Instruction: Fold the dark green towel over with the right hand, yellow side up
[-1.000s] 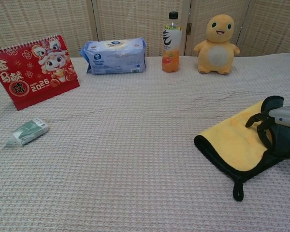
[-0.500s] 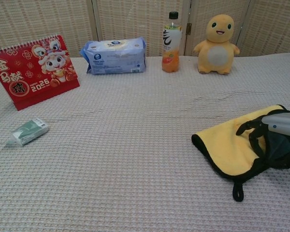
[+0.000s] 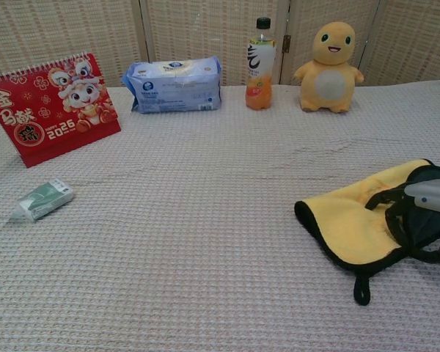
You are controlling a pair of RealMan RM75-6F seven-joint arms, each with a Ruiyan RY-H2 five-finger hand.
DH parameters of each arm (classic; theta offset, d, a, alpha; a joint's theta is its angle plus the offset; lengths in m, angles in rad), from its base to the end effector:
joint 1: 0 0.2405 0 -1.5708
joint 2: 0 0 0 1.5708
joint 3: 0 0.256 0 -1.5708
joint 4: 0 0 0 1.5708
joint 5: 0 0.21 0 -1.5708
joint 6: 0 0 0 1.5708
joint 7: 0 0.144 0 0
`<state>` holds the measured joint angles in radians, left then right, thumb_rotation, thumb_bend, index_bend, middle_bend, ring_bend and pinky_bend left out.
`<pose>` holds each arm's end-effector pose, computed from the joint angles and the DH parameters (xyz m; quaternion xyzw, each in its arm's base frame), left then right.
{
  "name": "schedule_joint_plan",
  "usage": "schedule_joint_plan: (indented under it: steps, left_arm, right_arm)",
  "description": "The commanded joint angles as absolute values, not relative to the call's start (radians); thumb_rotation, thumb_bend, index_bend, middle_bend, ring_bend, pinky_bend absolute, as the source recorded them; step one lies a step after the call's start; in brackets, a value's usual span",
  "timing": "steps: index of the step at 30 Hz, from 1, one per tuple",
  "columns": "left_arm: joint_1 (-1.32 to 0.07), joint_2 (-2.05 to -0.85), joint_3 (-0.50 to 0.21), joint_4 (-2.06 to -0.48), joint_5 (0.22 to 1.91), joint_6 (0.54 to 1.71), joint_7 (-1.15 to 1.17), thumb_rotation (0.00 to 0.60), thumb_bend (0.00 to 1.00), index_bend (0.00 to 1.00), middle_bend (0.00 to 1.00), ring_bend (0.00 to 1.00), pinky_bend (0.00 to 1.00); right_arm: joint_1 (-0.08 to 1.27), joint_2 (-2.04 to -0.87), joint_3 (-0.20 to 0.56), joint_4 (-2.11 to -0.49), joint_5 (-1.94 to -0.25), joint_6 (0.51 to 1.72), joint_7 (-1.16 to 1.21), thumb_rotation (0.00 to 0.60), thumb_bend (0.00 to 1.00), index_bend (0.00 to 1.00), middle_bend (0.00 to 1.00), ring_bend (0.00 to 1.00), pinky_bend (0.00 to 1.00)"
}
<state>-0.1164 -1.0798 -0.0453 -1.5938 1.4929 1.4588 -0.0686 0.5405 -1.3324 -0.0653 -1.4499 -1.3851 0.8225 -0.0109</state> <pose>-0.3145 0.1906 0.1703 -0.5992 -0.3918 -0.3925 0.5773 -0.2800 -0.2656 0.0135 0.7825 -0.4523 0.2259 0.3635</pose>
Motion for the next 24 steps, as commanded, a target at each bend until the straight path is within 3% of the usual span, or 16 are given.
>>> schedule_joint_plan:
  steps: [1, 5, 6, 24]
  left_arm:
    - [-0.117, -1.081, -0.046, -1.593, 1.49, 1.457, -0.067, 0.6, 0.46, 0.0, 0.0, 0.0, 0.0]
    - [-0.118, -1.083, -0.046, -1.592, 1.489, 1.453, -0.065, 0.6, 0.46, 0.0, 0.0, 0.0, 0.0]
    - [-0.119, -1.083, -0.046, -1.592, 1.489, 1.453, -0.065, 0.6, 0.46, 0.0, 0.0, 0.0, 0.0]
    - [-0.116, -1.083, -0.045, -1.595, 1.494, 1.459, -0.065, 0.6, 0.46, 0.0, 0.0, 0.0, 0.0]
  right_arm:
    - [0.543, -1.318, -0.07, -1.461, -1.386, 0.811, -0.004, 0.6, 0.45, 0.39, 0.1, 0.06, 0.0]
    - [0.545, -1.302, -0.072, -1.473, -1.403, 0.812, 0.007, 0.6, 0.45, 0.09, 0.03, 0.04, 0.0]
    - [0.545, -1.298, -0.072, -1.476, -1.407, 0.814, 0.008, 0.6, 0.45, 0.06, 0.02, 0.03, 0.0]
    - [0.496, -1.164, -0.04, -1.538, -1.409, 0.91, 0.143, 0.6, 0.45, 0.03, 0.0, 0.01, 0.0]
